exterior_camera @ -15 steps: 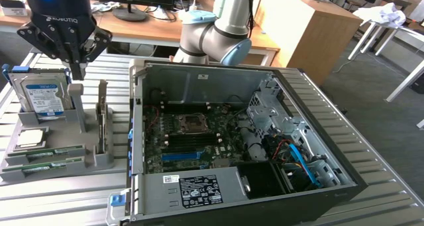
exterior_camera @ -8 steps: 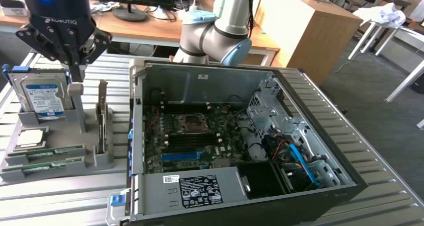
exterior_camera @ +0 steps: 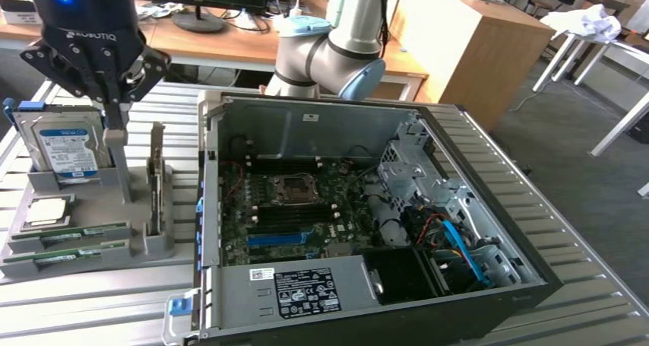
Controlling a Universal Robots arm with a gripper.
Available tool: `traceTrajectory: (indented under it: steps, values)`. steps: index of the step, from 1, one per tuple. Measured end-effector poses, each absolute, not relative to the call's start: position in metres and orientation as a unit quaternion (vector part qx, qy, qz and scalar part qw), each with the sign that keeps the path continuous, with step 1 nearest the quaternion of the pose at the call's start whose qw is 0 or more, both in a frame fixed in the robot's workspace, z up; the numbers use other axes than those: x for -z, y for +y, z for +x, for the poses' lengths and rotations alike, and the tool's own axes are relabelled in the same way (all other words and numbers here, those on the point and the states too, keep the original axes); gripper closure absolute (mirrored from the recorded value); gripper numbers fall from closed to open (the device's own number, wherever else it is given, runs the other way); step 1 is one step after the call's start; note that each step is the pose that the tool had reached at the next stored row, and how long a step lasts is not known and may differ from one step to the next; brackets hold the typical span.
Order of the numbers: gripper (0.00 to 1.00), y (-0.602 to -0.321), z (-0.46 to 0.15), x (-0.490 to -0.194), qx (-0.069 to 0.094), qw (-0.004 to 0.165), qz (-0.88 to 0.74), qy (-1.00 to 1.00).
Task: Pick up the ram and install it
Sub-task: 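Reach for the ram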
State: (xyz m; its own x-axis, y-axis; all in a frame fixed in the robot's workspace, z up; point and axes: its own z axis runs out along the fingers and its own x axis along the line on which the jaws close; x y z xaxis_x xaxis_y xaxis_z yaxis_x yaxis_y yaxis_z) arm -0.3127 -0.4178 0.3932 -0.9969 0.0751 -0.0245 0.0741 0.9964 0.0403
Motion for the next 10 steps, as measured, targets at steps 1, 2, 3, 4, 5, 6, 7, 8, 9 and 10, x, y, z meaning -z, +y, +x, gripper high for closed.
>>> traceTrajectory:
  steps: [1,2,3,4,5,6,7,8,9,10]
  values:
    - [0.89,-0.4187,-0.3127,-0.3932,-0.02,0.013,0.037,0.999]
    - [0.89,-0.4197,-0.3127,-0.3932,-0.02,0.013,0.037,0.999]
    - [0.89,-0.4206,-0.3127,-0.3932,-0.02,0.013,0.037,0.999]
    - [0.89,-0.4215,-0.3127,-0.3932,-0.02,0.013,0.037,0.999]
    - [0.89,-0.4223,-0.3127,-0.3932,-0.02,0.013,0.037,0.999]
    - [0.89,-0.4228,-0.3127,-0.3932,-0.02,0.013,0.037,0.999]
    - [0.89,-0.4233,-0.3127,-0.3932,-0.02,0.013,0.037,0.999]
    - [0.89,-0.4237,-0.3127,-0.3932,-0.02,0.013,0.037,0.999]
    - [0.89,-0.4239,-0.3128,-0.3932,-0.02,0.013,0.037,0.999]
    - [0.89,-0.4239,-0.3127,-0.3932,-0.02,0.013,0.037,0.999]
